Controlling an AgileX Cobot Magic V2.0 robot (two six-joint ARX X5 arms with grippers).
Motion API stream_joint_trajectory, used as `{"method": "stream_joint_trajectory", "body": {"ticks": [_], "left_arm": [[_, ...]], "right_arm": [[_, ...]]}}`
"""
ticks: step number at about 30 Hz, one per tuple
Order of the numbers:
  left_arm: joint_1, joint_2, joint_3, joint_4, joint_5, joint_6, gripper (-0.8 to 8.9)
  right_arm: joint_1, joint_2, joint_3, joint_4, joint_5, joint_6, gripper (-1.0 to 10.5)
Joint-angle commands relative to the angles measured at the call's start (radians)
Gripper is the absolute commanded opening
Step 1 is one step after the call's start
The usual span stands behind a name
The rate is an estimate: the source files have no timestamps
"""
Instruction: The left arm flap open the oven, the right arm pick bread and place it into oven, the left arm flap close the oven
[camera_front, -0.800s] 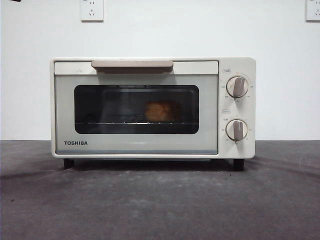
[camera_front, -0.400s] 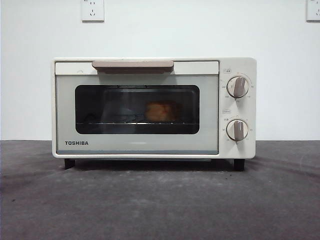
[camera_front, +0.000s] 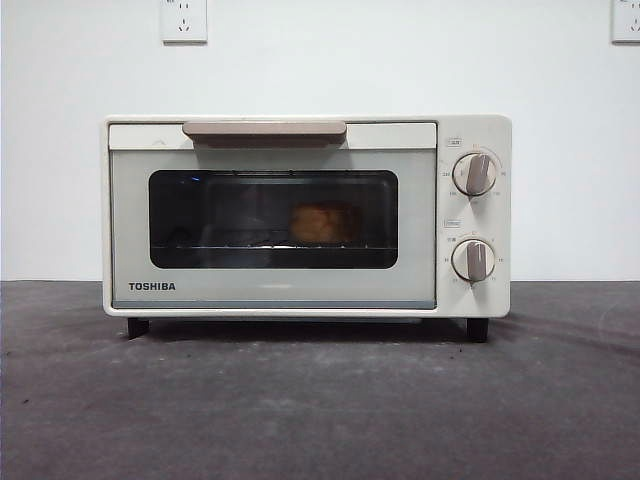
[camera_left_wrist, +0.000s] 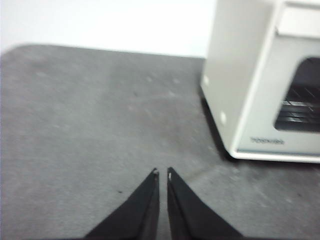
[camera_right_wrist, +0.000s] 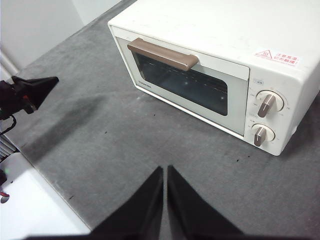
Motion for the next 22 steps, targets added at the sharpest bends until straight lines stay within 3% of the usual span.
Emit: {"method": "stream_joint_trajectory", "body": {"ticks": [1,22], "left_arm": [[0.003,0.000,-0.013,0.004,-0.017,0.015,0.28],[0.003,0.001,-0.037,0.009,-0.016,0.015,0.28]], "right_arm": [[0.010,0.003,0.018,0.010,0.000,-0.010,0.1],[0.010,0.003,0.018,0.033,0.000,-0.009,0.1]]}}
